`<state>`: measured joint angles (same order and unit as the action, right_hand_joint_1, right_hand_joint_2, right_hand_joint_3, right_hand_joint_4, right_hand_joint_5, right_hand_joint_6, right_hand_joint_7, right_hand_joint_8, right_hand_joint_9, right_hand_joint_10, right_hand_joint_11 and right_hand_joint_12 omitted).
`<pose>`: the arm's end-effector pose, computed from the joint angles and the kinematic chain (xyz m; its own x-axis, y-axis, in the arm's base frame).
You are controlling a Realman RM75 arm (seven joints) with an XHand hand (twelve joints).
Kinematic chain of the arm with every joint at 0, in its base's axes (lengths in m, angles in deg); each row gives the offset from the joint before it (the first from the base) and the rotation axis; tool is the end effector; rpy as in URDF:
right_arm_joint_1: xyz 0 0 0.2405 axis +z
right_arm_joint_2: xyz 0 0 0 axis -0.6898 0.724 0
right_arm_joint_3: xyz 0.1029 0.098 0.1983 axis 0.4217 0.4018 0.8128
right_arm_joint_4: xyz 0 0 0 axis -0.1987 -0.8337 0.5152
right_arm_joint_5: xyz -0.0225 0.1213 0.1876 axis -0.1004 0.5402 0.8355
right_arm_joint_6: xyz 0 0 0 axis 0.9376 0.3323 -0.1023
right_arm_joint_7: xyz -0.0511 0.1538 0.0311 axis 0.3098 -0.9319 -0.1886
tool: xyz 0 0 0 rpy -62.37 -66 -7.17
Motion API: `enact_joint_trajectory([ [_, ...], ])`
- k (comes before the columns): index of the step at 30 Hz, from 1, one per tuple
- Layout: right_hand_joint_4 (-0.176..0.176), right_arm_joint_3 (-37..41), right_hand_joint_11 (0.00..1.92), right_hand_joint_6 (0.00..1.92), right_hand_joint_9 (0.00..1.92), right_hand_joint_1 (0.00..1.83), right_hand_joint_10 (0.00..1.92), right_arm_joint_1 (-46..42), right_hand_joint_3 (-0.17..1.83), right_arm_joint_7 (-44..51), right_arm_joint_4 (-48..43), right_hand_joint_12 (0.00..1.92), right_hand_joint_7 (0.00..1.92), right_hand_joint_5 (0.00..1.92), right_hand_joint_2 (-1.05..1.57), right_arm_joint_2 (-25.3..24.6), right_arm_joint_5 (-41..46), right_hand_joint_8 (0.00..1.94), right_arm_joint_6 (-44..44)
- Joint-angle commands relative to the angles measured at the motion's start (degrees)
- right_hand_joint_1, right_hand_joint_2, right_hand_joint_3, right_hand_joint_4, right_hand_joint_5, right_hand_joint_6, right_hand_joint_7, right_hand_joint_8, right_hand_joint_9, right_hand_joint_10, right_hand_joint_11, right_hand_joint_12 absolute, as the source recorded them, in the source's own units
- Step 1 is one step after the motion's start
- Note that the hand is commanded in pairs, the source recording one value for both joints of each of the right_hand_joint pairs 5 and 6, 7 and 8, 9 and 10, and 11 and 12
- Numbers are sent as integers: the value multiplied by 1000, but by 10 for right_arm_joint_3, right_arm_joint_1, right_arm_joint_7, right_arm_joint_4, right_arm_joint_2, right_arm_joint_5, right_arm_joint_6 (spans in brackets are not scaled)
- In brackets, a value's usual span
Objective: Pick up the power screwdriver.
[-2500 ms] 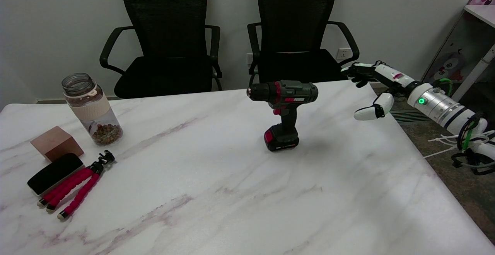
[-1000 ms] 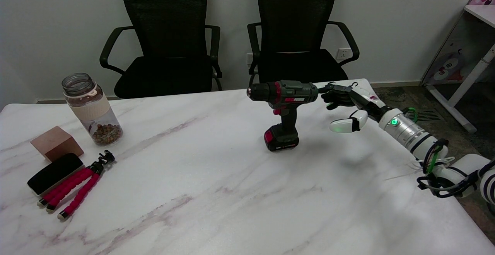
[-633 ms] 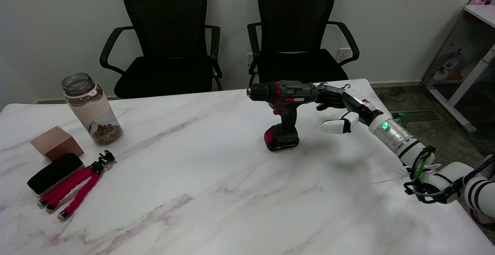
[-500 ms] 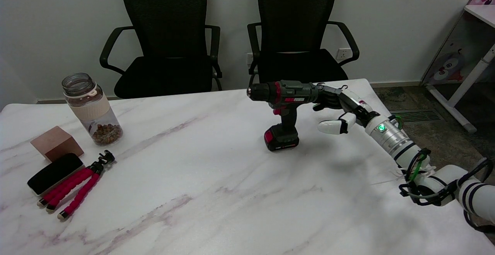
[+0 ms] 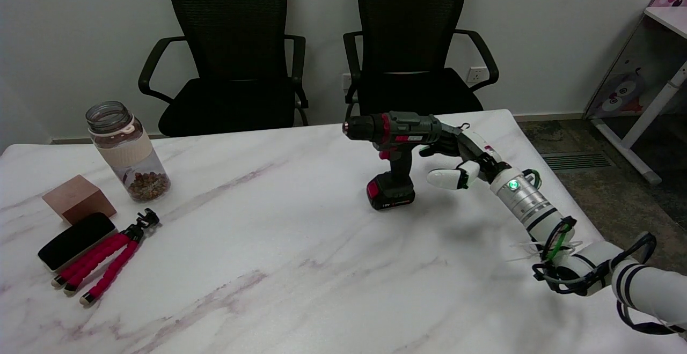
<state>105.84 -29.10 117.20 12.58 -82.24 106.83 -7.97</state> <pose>-0.3155 -0.3608 0.4228 0.4221 -0.0336 0.9059 -0.9000 -0.1350 0.4144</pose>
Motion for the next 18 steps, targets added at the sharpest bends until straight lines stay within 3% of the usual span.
enact_joint_trajectory([
  [1,176,-13,579,515,433,851,433,26,935,0,-24,579,515,515,-262,-61,8,515,5],
  [18,176,-26,507,504,381,854,381,52,970,-5,-49,507,504,504,-321,-103,8,504,20],
])
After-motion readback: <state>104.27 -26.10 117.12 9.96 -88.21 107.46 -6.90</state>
